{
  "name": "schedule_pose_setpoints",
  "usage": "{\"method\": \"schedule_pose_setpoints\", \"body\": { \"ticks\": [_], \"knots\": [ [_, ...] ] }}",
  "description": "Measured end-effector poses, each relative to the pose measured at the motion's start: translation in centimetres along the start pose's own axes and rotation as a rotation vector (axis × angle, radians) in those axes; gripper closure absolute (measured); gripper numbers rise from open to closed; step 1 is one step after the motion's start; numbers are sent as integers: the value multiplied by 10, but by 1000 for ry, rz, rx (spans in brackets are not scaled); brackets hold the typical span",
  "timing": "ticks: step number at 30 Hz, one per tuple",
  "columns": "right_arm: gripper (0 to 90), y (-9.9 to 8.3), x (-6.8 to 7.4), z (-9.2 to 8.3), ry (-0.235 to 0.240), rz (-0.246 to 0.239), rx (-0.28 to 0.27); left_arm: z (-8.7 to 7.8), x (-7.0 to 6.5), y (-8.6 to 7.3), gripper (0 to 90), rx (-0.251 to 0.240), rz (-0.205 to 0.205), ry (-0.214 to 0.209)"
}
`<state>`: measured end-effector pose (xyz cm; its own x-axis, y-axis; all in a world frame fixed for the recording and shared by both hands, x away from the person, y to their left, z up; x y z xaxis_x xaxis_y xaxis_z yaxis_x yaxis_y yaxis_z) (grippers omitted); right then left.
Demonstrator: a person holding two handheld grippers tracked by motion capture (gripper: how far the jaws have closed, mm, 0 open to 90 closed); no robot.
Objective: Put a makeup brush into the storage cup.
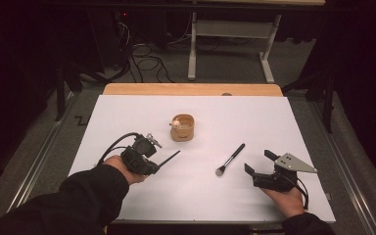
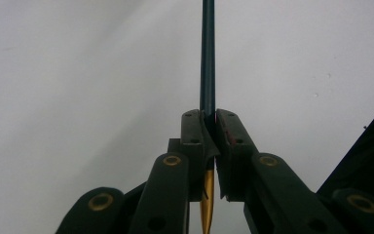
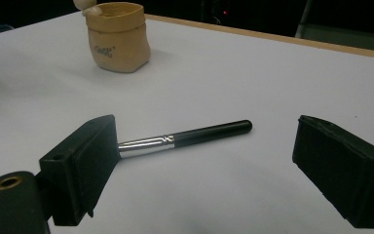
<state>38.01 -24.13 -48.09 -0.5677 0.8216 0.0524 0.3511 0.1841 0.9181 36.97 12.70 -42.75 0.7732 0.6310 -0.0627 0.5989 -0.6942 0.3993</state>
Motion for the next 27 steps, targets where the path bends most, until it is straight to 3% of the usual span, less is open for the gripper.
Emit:
{"method": "schedule_pose_setpoints", "body": {
  "ticks": [2,14,22,27],
  "knots": [
    [107,0,1,0,4,-7,4,7,-6,5,831,10,34,-7],
    [101,5,13,0,60,-50,6,22,-21,18,831,24,141,-32],
    [147,16,28,2,100,-100,-4,28,-29,23,831,-4,176,-56],
    [162,26,41,9,126,-137,-1,34,-29,23,831,27,195,-55]
  ]
}}
Point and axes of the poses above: each handheld gripper's, and its own axes: z roughly forward along the jaws, y roughly out of its top, x roughly to its left, the point moved 4 cm from there along z, roughly forward along the jaws, and after that the axes turned 3 degrees about z, right-handed, at the moved point
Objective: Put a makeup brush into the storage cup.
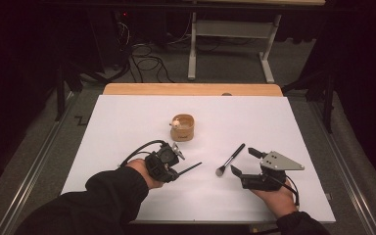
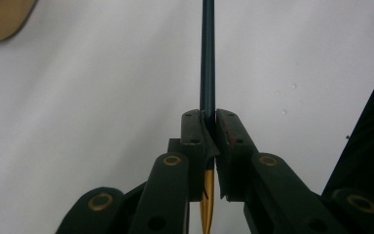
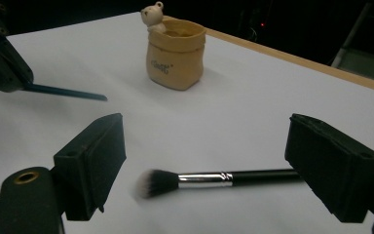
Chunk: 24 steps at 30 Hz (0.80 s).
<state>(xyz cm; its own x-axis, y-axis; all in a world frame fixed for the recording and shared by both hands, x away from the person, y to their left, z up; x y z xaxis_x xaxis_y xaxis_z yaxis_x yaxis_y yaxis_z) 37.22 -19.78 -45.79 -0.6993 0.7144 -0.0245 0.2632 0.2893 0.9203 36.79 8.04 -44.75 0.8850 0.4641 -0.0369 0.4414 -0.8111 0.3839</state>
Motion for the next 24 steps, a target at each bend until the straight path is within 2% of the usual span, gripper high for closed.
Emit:
{"method": "schedule_pose_setpoints", "body": {
  "ticks": [1,2,11,17,18,24],
  "knots": [
    [162,0,0,0,0,0,0,0,0,0,831,0,0,0],
    [178,5,5,3,4,-29,7,0,1,-1,831,16,1,-2],
    [258,21,17,14,43,-84,26,-13,4,3,831,27,5,4],
    [310,32,23,22,61,-119,35,-34,6,10,831,52,24,22],
    [331,37,27,25,71,-142,38,-42,7,12,832,59,29,28],
    [380,49,36,31,84,-192,41,-54,9,17,831,59,41,42]
  ]
}}
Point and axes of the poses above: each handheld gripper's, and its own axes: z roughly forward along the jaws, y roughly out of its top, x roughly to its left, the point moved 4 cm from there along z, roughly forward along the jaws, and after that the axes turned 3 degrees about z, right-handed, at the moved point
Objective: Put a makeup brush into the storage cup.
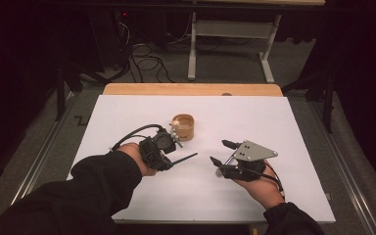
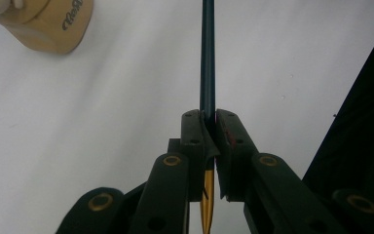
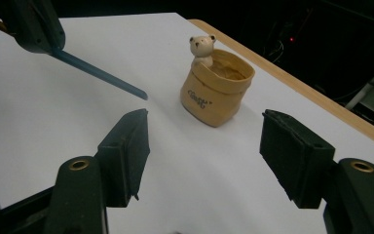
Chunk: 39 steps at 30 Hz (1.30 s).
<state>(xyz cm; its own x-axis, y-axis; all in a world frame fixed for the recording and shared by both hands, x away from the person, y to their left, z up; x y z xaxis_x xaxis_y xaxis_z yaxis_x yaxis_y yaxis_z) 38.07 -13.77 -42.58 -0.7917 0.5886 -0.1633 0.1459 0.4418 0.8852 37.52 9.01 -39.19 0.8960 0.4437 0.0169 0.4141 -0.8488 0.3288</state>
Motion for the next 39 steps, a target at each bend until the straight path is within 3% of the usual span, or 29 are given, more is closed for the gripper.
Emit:
{"method": "schedule_pose_setpoints", "body": {
  "ticks": [8,22,30,39],
  "knots": [
    [420,-5,9,6,20,-27,20,14,-3,-3,831,39,21,-17],
    [502,-29,35,19,70,-179,106,30,-15,1,831,87,74,-44],
    [556,-37,51,26,118,-270,164,42,-31,-1,831,138,125,-82],
    [593,-39,56,27,149,-317,185,46,-34,1,831,144,134,-88]
  ]
}}
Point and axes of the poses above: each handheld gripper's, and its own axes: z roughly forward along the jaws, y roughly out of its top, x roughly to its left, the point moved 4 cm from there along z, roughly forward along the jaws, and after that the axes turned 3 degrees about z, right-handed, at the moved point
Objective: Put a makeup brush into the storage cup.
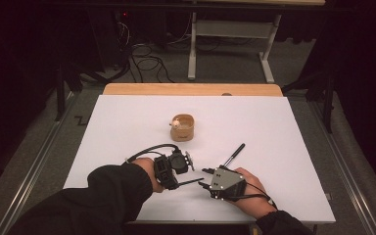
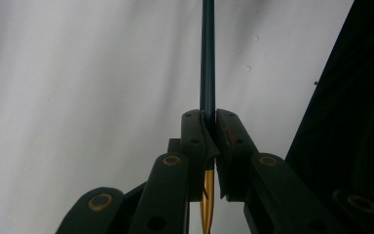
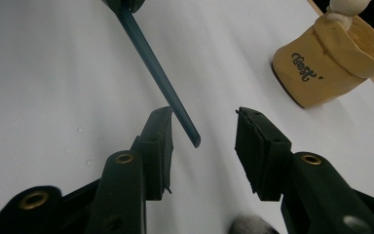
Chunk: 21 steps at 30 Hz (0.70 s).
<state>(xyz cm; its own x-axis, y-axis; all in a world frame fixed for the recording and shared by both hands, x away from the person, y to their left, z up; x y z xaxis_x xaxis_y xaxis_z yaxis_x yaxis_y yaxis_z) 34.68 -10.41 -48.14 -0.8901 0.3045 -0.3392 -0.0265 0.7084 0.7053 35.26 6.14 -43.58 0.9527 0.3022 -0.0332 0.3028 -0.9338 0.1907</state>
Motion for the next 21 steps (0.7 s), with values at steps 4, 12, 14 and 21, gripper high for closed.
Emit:
{"method": "schedule_pose_setpoints", "body": {
  "ticks": [4,12,14,21],
  "knots": [
    [603,-1,2,2,6,-27,17,0,0,0,831,0,1,2],
    [640,1,5,4,17,-93,47,-1,-2,2,831,10,2,-9],
    [649,2,6,5,22,-102,53,0,-2,2,831,12,1,-9],
    [685,2,7,6,22,-131,65,2,-2,5,831,20,4,-11]
  ]
}}
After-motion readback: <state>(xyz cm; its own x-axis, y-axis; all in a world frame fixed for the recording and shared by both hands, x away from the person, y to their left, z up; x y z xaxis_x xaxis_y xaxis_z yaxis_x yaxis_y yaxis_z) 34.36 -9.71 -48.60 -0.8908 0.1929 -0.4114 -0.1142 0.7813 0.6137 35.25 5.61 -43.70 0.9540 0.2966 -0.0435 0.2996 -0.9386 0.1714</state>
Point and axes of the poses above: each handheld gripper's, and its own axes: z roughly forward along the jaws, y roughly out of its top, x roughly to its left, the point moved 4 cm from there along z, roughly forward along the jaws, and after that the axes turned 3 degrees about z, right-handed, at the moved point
